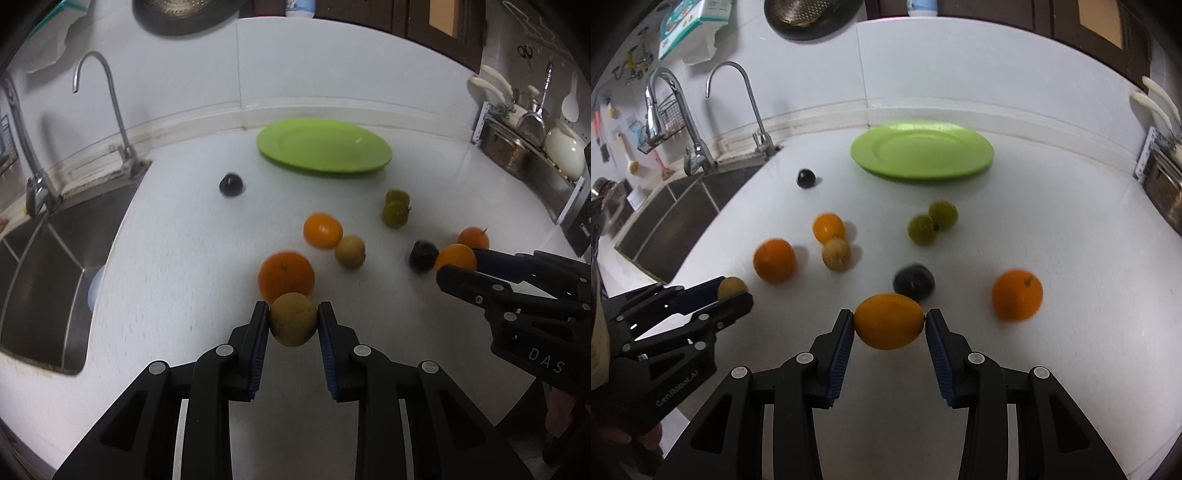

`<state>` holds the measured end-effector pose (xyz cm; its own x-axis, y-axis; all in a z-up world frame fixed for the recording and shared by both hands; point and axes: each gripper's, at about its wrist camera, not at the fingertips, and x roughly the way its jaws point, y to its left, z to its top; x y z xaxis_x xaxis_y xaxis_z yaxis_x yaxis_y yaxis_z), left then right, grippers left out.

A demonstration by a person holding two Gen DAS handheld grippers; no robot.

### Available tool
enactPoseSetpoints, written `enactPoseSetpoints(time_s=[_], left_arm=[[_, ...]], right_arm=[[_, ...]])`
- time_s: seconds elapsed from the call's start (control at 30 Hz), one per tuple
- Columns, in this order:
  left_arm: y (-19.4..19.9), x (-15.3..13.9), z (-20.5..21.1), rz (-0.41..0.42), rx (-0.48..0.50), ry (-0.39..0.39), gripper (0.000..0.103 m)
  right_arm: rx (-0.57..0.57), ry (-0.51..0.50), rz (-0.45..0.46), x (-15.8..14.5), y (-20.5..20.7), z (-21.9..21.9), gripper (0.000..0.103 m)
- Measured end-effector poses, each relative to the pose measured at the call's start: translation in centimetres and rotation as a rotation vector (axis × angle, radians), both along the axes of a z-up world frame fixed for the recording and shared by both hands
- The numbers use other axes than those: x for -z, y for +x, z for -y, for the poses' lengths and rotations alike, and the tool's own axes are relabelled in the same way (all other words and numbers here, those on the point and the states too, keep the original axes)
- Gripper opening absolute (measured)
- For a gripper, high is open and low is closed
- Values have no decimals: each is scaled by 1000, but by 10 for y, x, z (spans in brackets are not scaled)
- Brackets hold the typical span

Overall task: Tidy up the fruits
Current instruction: 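Carry kiwi and tangerine to the green plate and open both tools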

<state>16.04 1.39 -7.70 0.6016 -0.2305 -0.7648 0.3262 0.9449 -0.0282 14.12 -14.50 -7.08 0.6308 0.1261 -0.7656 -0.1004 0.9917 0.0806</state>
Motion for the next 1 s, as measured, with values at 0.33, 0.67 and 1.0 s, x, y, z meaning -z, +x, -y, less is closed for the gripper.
enactPoseSetpoints(time_s=[0.33, 0.67, 1.0], left_arm=[[33, -23, -2, 45, 106, -17, 27], [63, -46, 10, 108, 170, -42, 27], [104, -60, 37, 142, 209, -22, 27]], right_arm=[[29, 28, 58, -22, 23, -6, 41], [50, 52, 110, -41, 58, 4, 41], [17, 28, 136, -63, 103, 21, 41]])
